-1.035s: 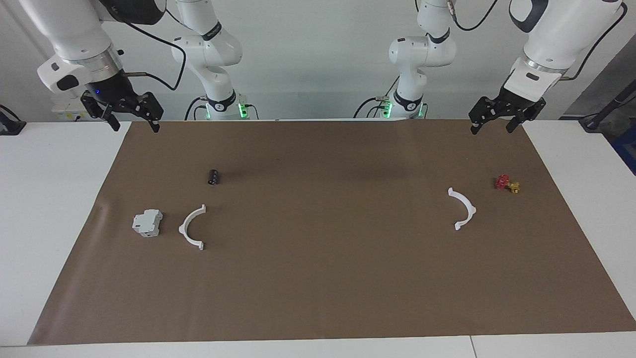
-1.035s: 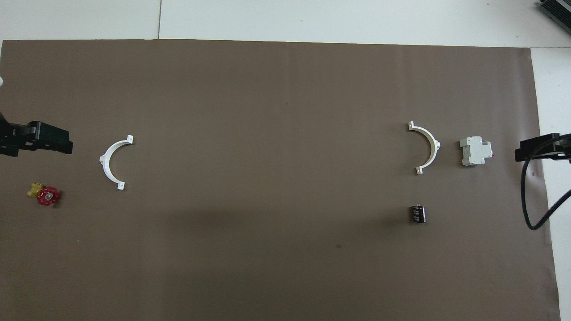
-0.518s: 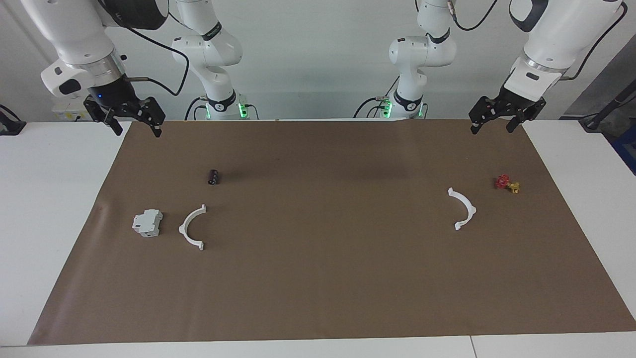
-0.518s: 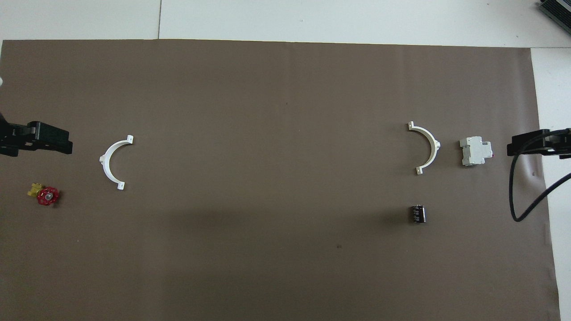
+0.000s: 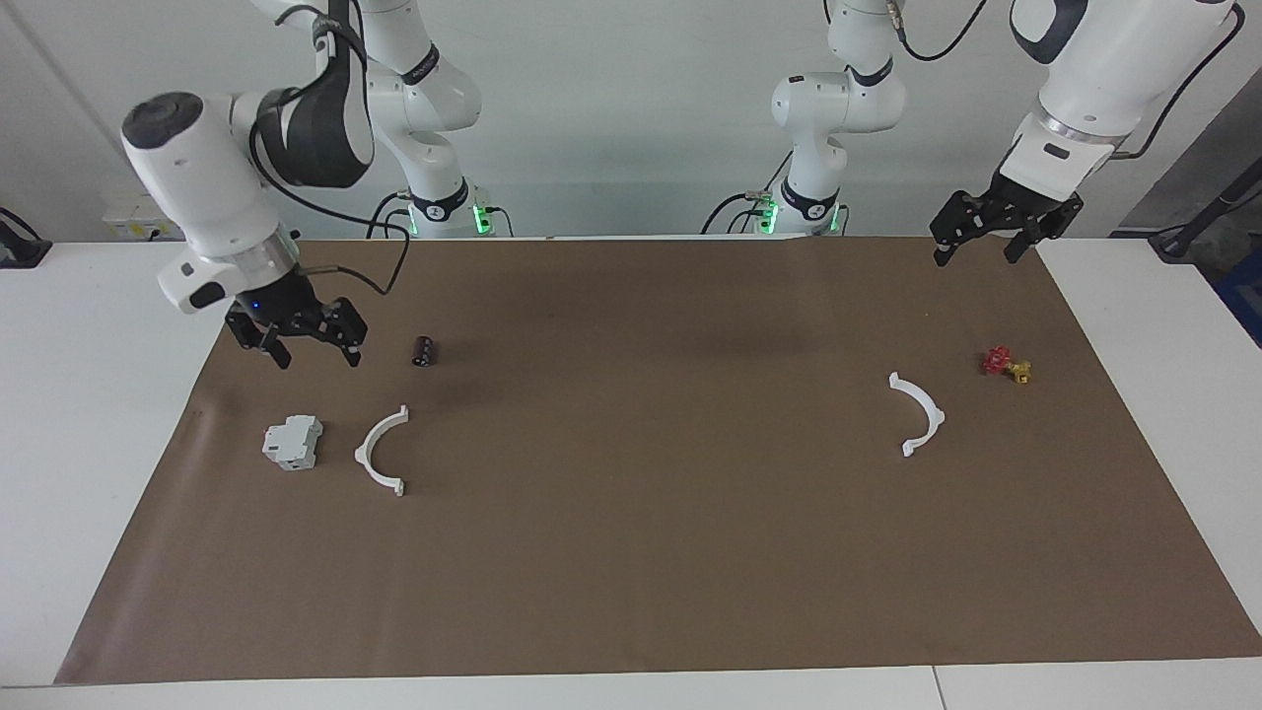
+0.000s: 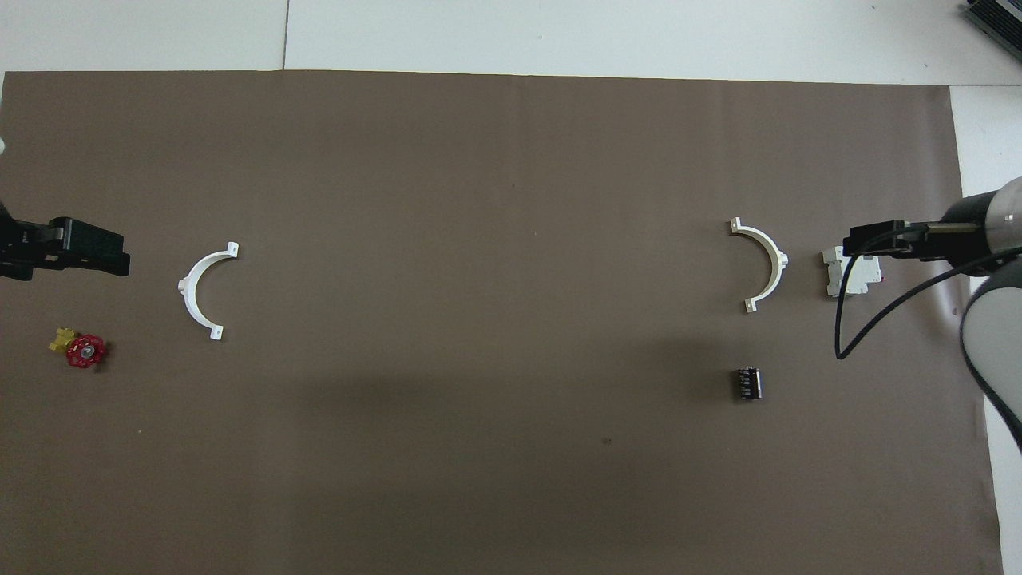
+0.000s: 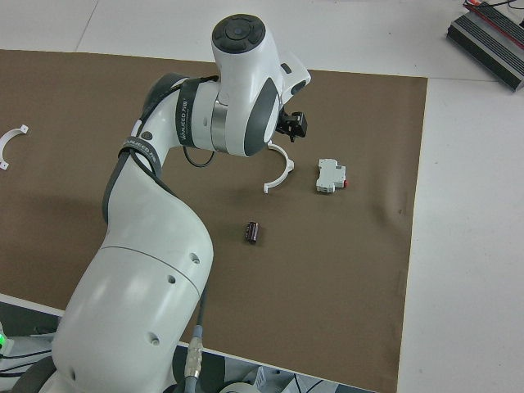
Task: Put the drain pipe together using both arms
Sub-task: 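Grasp the white half-ring with the right gripper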
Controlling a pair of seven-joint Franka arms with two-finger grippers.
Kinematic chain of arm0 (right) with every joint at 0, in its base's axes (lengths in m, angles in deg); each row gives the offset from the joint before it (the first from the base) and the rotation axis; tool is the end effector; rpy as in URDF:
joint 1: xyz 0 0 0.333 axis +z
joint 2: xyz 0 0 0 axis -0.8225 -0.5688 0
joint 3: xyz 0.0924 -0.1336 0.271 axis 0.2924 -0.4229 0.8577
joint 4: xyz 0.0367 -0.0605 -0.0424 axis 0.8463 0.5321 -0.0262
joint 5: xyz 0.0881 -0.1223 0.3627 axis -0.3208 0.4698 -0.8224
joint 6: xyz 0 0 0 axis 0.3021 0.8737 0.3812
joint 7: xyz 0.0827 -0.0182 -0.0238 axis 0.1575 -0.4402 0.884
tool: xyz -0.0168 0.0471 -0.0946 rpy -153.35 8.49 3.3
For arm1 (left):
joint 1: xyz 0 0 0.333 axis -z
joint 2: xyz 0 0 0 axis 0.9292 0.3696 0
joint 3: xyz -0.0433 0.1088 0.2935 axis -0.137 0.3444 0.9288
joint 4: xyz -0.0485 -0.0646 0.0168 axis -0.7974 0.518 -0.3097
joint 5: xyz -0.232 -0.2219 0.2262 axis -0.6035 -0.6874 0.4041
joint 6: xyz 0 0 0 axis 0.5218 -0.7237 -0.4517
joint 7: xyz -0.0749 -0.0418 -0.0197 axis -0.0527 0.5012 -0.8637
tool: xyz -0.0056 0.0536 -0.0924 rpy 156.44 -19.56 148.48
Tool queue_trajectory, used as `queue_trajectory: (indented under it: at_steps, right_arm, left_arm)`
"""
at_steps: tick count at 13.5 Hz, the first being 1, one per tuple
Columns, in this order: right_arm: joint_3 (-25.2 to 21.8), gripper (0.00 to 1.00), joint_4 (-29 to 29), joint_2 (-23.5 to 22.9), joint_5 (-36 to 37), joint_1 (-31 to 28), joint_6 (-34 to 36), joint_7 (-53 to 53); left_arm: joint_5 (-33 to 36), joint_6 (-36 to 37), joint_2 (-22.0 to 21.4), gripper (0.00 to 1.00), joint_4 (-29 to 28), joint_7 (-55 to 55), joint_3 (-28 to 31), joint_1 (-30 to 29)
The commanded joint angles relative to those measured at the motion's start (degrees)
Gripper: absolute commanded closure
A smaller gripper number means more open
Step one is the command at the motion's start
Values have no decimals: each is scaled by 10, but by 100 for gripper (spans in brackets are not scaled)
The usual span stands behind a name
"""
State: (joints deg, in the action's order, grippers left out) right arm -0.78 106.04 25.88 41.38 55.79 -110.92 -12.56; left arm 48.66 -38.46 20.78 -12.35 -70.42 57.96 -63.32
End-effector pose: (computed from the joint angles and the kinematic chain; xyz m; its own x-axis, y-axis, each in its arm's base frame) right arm 0.5916 -0.0300 0.4573 0.9937 -0.0087 0.1115 -0.0044 -0.9992 -0.0388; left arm 0.5427 -0.0364 0.6330 0.9994 -0.0221 -0.0279 -0.0218 -0.9997 0.0118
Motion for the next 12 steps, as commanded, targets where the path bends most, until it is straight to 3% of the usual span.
queue_trajectory:
  at_steps: [1,4,8,12]
  right_arm:
    - [-1,0,18,-69,-11,0,-88,74]
    - [-1,0,37,-111,-11,-1,-151,126]
    - [-1,1,43,-142,-12,-11,-170,175]
    - [-1,13,62,-139,-12,-9,-172,182]
  left_arm:
    - [7,3,-10,0,-6,5,5,8]
    - [7,3,-10,0,-7,5,5,8]
    - [7,3,-10,0,-7,5,5,8]
    - [7,3,-10,0,-7,5,5,7]
